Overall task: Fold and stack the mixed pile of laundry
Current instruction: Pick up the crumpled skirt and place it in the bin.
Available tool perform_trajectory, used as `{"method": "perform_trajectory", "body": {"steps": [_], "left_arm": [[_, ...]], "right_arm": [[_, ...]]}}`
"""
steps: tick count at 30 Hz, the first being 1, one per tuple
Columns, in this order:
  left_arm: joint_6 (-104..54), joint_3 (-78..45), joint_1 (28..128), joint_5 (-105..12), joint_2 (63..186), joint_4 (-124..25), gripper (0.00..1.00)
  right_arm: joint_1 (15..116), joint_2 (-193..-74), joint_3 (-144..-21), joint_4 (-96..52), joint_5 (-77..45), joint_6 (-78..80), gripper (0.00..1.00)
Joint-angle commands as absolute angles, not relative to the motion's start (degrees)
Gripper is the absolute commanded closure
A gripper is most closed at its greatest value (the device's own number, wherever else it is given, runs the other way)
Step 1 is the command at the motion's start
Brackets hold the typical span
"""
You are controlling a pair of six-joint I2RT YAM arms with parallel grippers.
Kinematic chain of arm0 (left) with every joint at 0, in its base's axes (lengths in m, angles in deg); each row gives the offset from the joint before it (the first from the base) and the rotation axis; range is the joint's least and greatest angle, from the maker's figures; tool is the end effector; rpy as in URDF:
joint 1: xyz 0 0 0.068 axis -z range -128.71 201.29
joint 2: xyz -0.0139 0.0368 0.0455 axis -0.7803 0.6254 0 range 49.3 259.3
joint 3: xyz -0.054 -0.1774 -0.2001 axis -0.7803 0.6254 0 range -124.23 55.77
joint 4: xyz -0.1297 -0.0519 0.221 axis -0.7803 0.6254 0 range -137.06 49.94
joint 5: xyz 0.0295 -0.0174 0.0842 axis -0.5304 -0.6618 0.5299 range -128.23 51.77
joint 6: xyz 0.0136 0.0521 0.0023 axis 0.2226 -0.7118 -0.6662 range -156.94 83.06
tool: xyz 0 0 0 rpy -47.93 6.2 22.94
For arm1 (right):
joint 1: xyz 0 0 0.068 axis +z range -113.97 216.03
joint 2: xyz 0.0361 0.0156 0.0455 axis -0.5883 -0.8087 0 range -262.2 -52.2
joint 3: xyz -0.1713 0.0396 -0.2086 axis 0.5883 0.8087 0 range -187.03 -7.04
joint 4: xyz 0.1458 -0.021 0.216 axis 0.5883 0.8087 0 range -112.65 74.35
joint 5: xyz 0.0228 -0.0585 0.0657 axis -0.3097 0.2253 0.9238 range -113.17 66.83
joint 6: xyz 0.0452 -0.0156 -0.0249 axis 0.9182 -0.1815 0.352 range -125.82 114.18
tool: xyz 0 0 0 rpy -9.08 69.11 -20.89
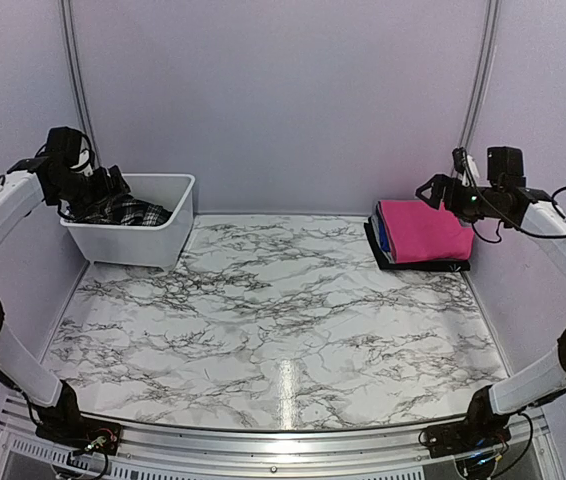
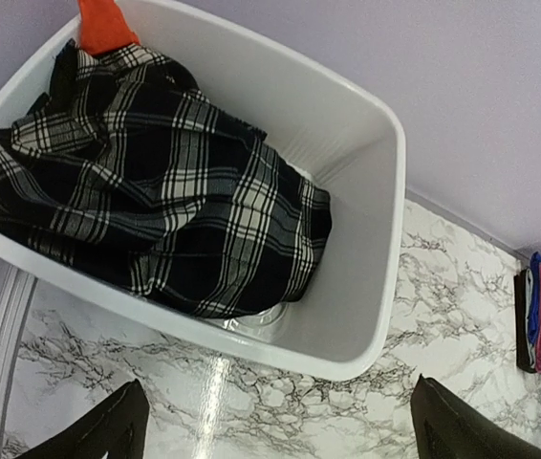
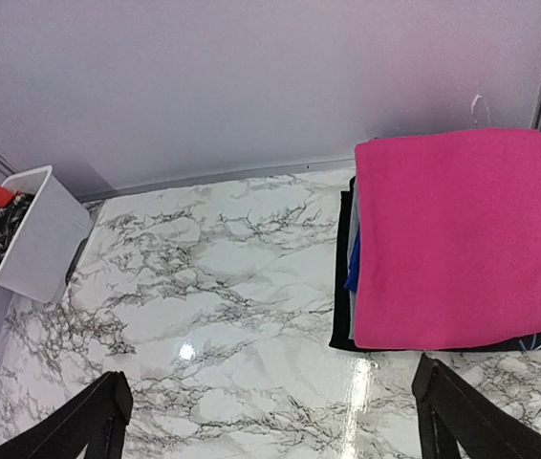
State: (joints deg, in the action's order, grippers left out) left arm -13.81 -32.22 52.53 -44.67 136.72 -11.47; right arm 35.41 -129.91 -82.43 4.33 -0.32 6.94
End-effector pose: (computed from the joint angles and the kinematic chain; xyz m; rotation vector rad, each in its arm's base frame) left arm 0.3420 -0.0116 0.3769 -0.3546 2.1721 -0.3624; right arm 0.3043 0.0105 0.3691 -0.0021 2.0830 0.5436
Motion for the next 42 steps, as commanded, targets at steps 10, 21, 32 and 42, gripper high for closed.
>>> {"method": "perform_trajectory", "body": {"steps": [10,21,32,42], "left_arm": [[-18.56,-31.49,54.13,-39.47,132.60,-2.76,0.01],[-21.83,-50.60,54.42,-30.89,151.97,2.36,0.01],[-21.85,-68.95,54.51,-25.61,177.12,3.31,0.01],[-21.08,-76.93,53.59,-26.75,190.29,3.35,0.17]], "right_arm": [[41.70,-123.10,-73.79,-0.72,-4.06,5.72,0.02],[41.55,-123.24,-74.91,-2.07,3.43,4.24,0.01],[41.65,-124.66,-74.87,-2.15,6.98,3.44,0.01],[41.72,-127.86,-74.06,-4.95,8.69,4.62,0.01]]}}
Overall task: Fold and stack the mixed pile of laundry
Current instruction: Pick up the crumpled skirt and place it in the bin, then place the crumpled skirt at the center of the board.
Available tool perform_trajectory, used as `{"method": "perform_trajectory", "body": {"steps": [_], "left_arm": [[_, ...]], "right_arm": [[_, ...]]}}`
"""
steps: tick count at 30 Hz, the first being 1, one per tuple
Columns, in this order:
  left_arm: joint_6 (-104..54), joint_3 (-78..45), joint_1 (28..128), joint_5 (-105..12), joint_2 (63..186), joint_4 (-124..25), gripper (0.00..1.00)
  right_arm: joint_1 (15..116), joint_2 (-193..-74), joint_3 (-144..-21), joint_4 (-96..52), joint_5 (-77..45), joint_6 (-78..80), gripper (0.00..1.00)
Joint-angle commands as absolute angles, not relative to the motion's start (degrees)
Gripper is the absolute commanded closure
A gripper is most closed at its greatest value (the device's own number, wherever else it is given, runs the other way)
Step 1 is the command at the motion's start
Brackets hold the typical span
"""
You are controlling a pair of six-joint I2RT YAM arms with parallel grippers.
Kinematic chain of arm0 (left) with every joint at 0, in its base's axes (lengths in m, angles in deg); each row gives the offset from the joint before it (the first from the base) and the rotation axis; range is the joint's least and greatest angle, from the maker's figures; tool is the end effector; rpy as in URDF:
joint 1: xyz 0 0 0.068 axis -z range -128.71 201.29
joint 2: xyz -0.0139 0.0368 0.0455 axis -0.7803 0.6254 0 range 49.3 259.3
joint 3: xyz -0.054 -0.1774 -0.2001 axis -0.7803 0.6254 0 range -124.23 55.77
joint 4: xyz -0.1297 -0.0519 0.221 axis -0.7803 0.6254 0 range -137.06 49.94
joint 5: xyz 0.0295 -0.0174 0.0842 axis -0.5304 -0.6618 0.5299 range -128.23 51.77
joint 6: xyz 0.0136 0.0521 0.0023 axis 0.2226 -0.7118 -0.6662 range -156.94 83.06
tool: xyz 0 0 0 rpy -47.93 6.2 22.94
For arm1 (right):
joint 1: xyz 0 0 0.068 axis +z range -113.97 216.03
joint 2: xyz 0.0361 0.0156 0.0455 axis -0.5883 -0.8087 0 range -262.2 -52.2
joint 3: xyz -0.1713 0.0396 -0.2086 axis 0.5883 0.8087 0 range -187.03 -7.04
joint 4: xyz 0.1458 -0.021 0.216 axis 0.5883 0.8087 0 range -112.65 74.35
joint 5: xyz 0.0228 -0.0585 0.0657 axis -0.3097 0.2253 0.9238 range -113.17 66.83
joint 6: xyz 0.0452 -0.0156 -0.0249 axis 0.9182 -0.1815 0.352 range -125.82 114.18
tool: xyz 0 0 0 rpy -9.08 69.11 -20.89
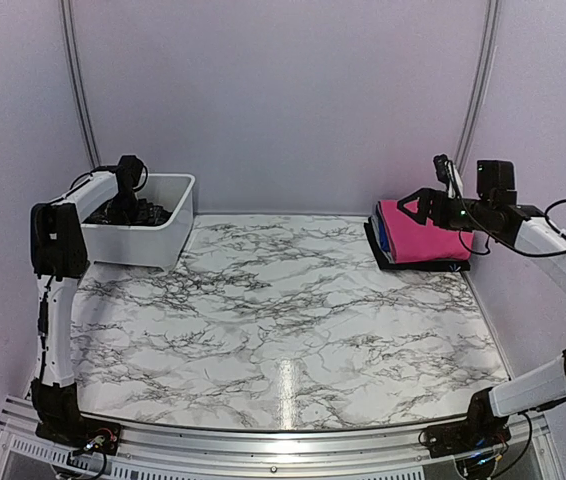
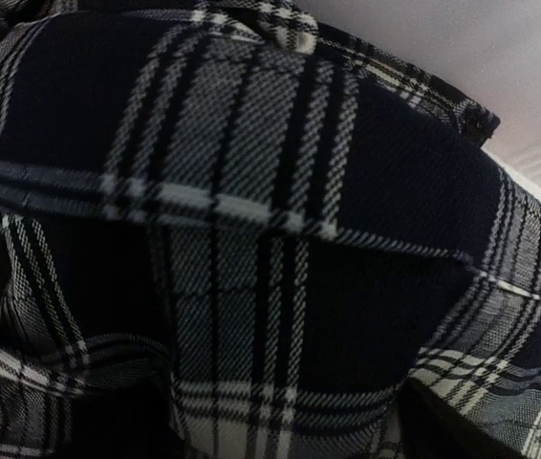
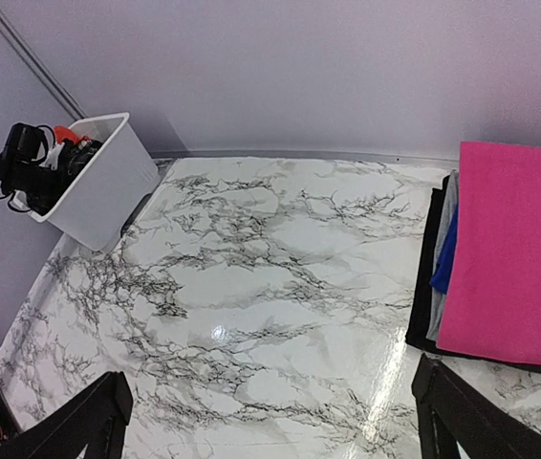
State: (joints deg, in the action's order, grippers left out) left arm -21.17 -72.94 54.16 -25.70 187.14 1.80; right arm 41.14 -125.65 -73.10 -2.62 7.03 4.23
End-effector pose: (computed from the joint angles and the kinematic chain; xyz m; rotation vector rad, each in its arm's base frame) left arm 0.5245 -0.0188 0.2188 -0.3666 2.5272 0.1581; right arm 0.2857 0.0435 0.3462 -0.2443 2.0362 0.7033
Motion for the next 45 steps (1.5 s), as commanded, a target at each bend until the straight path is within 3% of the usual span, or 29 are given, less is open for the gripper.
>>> {"method": "perform_trajectory", "body": {"steps": [1,3,5,6,24,36,45], "left_arm": [[-21.43,-77.74,53.50,-27.74,191.23,3.30,0.32],[-21.89,-79.30,53.50,-28.30,191.51,3.21,0.59],[-22.03,-79.85,53.50,-28.30,189.96,2.84,0.93],[-21.88,-79.93,53.53,-27.67,188.75,2.49,1.00],[-18.84,-80.23,53.49,-29.62,158.27,-9.55,1.00],[-13.16,-83.90,54.41,-43.73,151.63,-23.18,1.00],[-10.75,-87.28,55.25,-40.98,151.51,-33.00,1.00]], "right_arm": [[41.72,-128.44,-74.32,-5.17,8.92,4.71,0.01],[41.72,-129.52,-74.96,-5.47,9.46,4.88,0.01],[41.72,-130.40,-75.51,-5.66,9.82,4.99,0.02],[41.72,-130.92,-75.70,-5.86,10.06,4.99,0.02],[41.69,-134.07,-77.86,-10.41,13.26,7.24,0.02],[41.74,-133.84,-77.52,-12.35,14.58,8.55,0.02],[41.70,-134.96,-77.79,-14.27,15.89,9.79,0.02]]}}
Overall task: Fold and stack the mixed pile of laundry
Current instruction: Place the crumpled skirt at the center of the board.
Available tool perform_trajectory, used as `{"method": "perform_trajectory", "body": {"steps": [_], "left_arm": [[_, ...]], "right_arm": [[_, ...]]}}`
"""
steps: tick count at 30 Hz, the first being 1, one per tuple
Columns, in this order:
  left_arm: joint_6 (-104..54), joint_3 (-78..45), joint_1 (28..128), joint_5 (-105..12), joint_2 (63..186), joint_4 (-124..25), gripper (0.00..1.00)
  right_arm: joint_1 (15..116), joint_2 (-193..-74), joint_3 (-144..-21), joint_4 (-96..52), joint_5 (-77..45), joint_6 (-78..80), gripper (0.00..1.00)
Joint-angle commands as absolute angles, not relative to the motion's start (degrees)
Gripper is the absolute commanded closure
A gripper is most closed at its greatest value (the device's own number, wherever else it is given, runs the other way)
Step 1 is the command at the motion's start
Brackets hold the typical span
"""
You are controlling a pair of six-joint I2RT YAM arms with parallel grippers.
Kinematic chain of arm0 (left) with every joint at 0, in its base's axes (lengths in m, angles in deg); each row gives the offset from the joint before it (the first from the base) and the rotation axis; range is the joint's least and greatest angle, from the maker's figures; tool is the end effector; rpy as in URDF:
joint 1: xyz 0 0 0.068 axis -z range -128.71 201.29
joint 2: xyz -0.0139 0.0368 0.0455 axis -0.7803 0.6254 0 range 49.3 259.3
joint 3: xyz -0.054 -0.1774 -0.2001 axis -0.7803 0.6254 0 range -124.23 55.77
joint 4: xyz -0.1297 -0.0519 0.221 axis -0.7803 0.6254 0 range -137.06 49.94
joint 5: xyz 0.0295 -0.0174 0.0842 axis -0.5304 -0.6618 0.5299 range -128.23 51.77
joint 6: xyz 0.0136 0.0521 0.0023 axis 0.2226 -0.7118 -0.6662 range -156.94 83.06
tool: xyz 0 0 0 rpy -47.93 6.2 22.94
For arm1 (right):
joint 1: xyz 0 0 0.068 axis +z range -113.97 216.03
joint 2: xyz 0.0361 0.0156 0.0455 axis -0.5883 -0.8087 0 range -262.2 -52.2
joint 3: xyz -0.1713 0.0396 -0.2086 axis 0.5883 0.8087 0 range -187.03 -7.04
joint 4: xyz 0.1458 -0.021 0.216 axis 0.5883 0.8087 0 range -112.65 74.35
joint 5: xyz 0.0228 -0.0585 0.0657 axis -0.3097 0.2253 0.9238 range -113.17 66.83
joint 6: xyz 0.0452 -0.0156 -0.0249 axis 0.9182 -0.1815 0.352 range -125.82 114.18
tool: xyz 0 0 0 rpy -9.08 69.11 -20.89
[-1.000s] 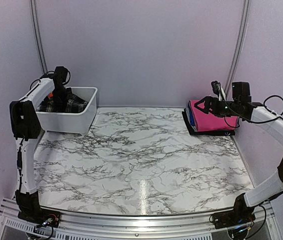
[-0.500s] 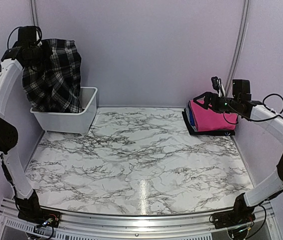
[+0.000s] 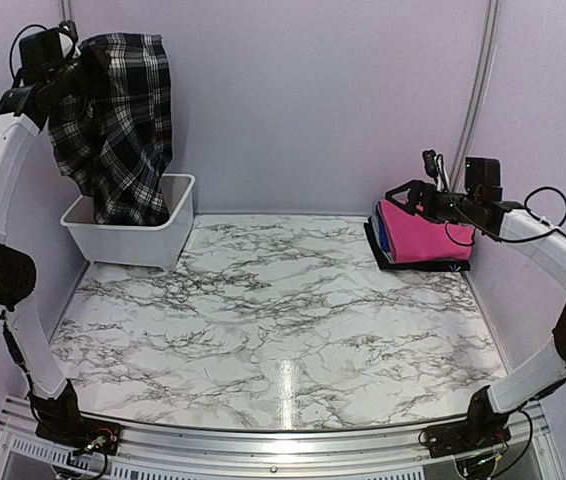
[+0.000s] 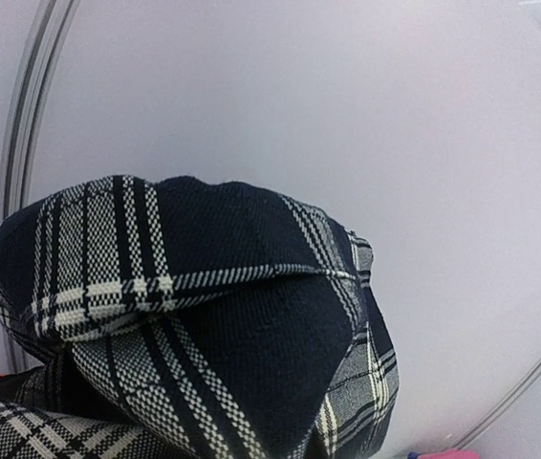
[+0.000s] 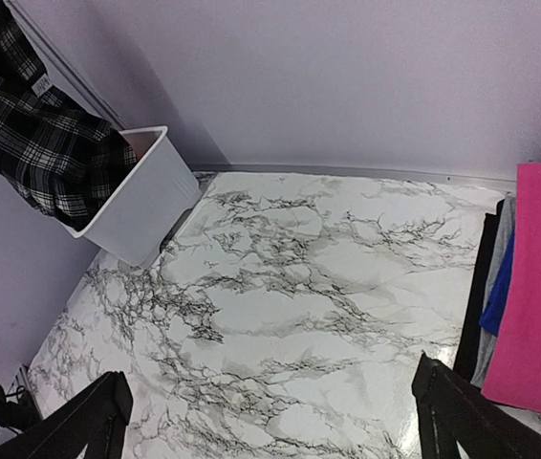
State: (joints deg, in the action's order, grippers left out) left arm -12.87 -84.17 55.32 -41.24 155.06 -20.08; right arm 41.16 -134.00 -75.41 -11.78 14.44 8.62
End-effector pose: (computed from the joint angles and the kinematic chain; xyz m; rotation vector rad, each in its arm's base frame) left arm 0.3684 -0.0280 0.5685 -0.2113 1.4449 -0.4390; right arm 0.3245 0.0509 0.3341 -0.2701 1.9858 0.8714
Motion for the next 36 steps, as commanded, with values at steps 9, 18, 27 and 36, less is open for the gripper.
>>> {"method": "perform_trajectory", "body": {"steps": [9,18,27,36], "left_arm": [[0.64,-88.79,56.52,-47.78,155.12,-50.23,1.00],[-2.37,-88.84,70.48,-51.04,158.20,-51.34,1.00],[-7.03,-88.00,86.76,-53.69,157.68,-49.88,1.00],[-5.35,-65.28,86.77,-57.72,148.98,-47.38,0.81]], "right_arm": [[41.75,-135.08,-77.35,-15.42,16.12,10.18,0.01],[41.74,-136.34,-77.56,-18.21,16.93,12.46,0.01],[41.74,-135.84,-76.79,-19.75,17.18,14.24,0.01],[41.74,-134.54,-75.33,-18.54,16.56,13.85,0.01]]}}
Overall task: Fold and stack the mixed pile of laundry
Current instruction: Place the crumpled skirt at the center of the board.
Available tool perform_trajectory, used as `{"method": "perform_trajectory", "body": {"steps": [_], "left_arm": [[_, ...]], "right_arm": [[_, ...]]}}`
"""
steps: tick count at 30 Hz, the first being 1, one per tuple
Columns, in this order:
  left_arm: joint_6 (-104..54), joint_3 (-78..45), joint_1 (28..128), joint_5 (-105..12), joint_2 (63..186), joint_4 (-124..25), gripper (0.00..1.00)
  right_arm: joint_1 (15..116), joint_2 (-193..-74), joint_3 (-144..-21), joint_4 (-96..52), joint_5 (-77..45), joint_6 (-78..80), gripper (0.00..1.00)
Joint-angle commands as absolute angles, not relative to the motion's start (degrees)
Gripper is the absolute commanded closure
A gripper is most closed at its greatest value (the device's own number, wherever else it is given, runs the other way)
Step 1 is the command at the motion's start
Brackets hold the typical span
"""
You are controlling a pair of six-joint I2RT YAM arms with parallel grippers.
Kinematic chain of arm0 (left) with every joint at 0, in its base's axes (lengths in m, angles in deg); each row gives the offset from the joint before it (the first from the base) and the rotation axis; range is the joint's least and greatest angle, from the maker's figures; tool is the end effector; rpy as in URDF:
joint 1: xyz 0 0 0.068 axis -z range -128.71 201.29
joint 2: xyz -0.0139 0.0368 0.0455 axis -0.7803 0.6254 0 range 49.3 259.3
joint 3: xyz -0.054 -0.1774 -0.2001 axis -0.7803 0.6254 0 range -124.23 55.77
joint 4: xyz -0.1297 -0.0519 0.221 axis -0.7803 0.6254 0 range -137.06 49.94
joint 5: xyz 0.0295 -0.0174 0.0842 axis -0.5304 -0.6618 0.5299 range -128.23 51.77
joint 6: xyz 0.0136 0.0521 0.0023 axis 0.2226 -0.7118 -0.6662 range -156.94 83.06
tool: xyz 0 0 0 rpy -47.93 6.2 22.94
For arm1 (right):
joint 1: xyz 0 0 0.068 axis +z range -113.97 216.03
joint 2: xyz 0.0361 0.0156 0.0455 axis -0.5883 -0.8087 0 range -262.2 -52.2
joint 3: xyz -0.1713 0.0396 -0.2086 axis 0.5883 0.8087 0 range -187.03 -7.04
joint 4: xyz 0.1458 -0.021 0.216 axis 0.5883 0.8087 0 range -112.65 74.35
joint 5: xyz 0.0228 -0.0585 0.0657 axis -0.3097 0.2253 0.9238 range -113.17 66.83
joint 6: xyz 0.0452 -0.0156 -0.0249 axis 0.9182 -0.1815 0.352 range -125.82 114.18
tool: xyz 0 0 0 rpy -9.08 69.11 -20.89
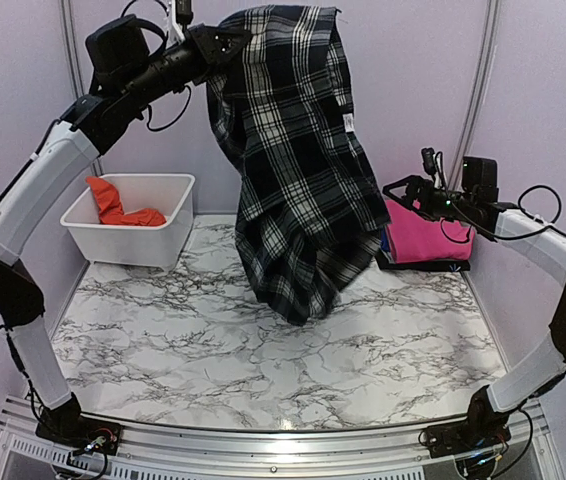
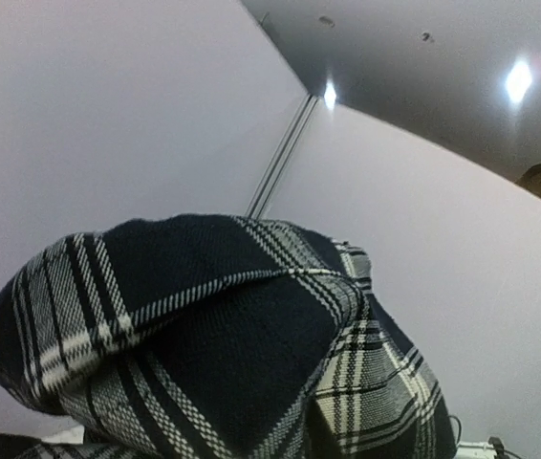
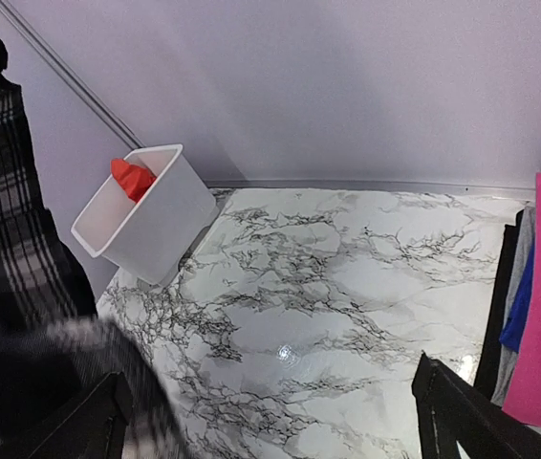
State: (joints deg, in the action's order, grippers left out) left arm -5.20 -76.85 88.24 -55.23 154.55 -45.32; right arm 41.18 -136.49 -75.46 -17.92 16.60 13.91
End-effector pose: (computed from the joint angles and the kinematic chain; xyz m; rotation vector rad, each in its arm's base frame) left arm 0.2949 -0.2350 0.5808 0.3386 1.1843 -1.2221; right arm 0.3372 0.0532 0.3312 -0.2310 1.9458 0.9547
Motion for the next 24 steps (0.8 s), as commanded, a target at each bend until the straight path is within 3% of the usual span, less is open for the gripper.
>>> {"method": "perform_trajectory", "body": {"steps": [1,3,4,5,7,10,17,24], "left_arm": [[-5.12,-58.70,86.22,-56.80,146.95,-45.86,0.67],[-3.62,-44.32,83.73,-52.07,141.97,-45.03,0.60],[-1.83,-37.21,81.51,-48.82,139.23,-44.63,0.49],[-0.47,-31.42,78.89,-46.76,137.22,-44.47,0.28],[-2.42,-24.89,74.24,-46.04,135.44,-39.39,0.02],[-10.83,-21.34,74.31,-43.95,135.28,-31.93,0.01],[-23.38,-14.44,82.53,-48.98,136.27,-30.88,0.01],[-29.63,-26.48,88.50,-51.26,148.10,-25.34,0.01]], "right_arm": [[41.73,-134.05,-75.21,-17.47,16.29,13.34,0.01],[41.67,-132.97,-74.44,-15.34,15.35,11.99,0.01],[41.72,-132.29,-73.75,-14.28,14.88,11.12,0.01],[41.74,-131.62,-72.95,-13.23,14.62,10.55,0.02],[41.93,-130.35,-71.11,-11.23,14.65,9.87,0.01],[43.45,-128.88,-68.96,-7.14,15.02,8.50,0.02],[51.00,-129.07,-66.94,3.15,15.04,5.82,0.05],[56.65,-136.28,-65.02,4.26,13.39,8.67,0.13]]}}
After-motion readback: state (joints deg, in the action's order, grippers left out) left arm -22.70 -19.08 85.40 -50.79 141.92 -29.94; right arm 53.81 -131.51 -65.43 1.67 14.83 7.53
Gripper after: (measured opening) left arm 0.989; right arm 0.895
